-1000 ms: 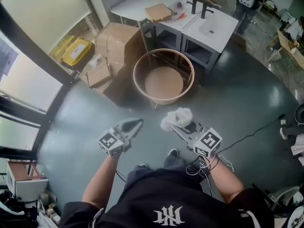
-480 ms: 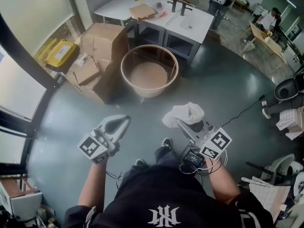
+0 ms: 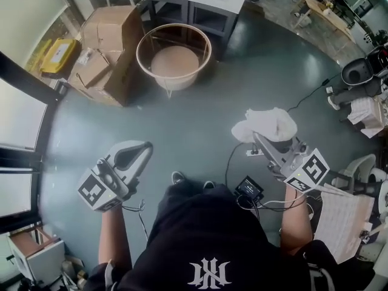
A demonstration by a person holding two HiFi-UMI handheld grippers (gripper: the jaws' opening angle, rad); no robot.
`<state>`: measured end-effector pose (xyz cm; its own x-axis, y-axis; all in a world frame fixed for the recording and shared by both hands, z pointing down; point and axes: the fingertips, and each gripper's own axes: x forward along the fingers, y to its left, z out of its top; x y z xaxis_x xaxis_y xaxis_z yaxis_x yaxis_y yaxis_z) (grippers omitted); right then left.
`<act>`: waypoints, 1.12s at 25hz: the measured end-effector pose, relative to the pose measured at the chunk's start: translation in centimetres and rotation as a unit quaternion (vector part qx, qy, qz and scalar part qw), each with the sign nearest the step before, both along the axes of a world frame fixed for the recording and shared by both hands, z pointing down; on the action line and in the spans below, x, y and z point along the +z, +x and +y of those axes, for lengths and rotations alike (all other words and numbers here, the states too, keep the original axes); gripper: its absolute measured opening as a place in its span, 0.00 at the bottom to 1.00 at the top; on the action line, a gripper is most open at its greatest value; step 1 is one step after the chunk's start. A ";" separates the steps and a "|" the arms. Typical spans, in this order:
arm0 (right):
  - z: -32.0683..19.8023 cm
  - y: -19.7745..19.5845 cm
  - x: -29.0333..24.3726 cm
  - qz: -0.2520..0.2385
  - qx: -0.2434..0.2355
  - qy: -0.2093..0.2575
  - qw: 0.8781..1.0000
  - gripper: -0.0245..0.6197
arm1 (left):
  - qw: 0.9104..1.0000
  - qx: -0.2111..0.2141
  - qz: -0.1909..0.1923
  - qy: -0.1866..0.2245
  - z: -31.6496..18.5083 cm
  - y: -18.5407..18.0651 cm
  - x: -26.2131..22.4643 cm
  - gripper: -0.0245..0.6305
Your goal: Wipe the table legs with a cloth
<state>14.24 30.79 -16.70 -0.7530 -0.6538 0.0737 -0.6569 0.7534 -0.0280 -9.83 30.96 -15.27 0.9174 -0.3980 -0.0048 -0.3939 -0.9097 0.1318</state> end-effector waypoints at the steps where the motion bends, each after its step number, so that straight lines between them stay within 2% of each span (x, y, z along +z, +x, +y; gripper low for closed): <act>1: 0.7 0.9 -0.5 0.010 -0.002 0.009 1.000 0.16 | 1.000 0.006 -0.012 0.005 0.9 0.9 -0.6 0.04; 4: 3.3 3.6 -1.5 0.018 -0.012 0.020 1.000 0.16 | 0.999 0.020 -0.016 0.021 3.7 3.9 -2.2 0.04; 7: 6.9 6.5 -2.5 -0.056 -0.023 0.011 0.998 0.16 | 0.999 0.041 -0.011 0.019 6.6 8.2 -2.1 0.04; 9: 9.7 7.9 -2.4 -0.111 -0.037 -0.001 0.993 0.16 | 0.998 0.054 -0.021 0.009 8.8 11.4 -1.8 0.04; 10: 11.0 8.2 -1.8 -0.123 -0.046 -0.008 0.991 0.16 | 0.998 0.060 -0.028 0.005 9.9 12.8 -1.6 0.04; 13: 13.6 7.9 1.6 -0.119 -0.079 -0.030 0.989 0.16 | 0.996 0.074 -0.040 -0.006 13.1 15.8 -0.9 0.04; 15: 14.3 7.7 3.8 -0.095 -0.096 -0.037 0.990 0.16 | 0.996 0.080 -0.047 -0.011 14.8 17.2 -0.2 0.04; 18: 14.5 7.9 5.1 -0.060 -0.101 -0.037 0.992 0.16 | 0.993 0.099 -0.059 -0.015 17.2 18.3 0.0 0.04; 23: 16.6 6.4 2.9 -0.116 -0.125 -0.036 0.985 0.16 | 0.992 0.121 -0.044 -0.014 19.0 17.9 0.0 0.04; 28: 19.3 4.3 1.4 -0.138 -0.113 -0.040 0.983 0.16 | 0.991 0.134 -0.012 0.016 19.7 17.4 -2.0 0.04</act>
